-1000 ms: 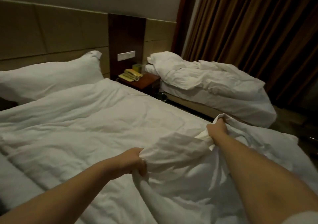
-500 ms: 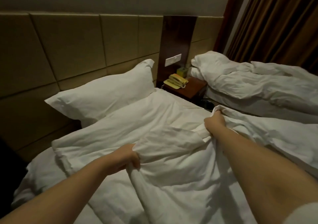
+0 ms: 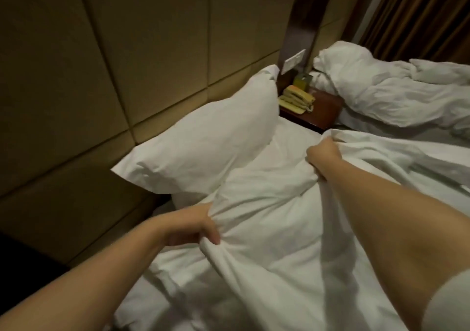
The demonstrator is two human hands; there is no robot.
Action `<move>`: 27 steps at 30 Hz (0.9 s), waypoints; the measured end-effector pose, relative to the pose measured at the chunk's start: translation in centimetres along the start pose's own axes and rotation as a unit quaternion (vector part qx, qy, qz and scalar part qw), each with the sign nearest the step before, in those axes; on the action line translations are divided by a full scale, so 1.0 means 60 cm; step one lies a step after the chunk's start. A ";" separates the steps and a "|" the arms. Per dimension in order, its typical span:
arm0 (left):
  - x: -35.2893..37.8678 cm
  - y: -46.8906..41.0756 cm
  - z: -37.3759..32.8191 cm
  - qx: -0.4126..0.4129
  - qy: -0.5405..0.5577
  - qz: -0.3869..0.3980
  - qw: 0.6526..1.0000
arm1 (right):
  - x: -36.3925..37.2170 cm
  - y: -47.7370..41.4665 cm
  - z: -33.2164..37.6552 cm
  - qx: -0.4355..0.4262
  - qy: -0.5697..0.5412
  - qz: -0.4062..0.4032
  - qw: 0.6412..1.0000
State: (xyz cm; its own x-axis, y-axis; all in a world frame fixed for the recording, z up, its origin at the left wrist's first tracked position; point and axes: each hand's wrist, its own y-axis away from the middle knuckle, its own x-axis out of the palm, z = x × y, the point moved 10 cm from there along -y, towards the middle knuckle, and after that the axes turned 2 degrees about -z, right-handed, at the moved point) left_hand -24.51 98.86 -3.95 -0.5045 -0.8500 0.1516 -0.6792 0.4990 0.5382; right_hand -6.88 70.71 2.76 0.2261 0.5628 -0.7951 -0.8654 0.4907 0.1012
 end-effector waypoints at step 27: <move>0.091 -0.106 0.026 0.086 -0.477 -0.287 0.826 | 0.081 0.265 -0.246 -0.154 0.231 0.136 0.951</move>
State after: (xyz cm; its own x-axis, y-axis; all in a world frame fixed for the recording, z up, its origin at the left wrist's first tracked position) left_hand -23.78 91.34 -7.82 -0.2077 -0.4770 -0.8540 -0.9769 0.1457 0.1562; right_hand -26.13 71.42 -8.35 -0.1846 0.2538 -0.9495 -0.9696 0.1109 0.2182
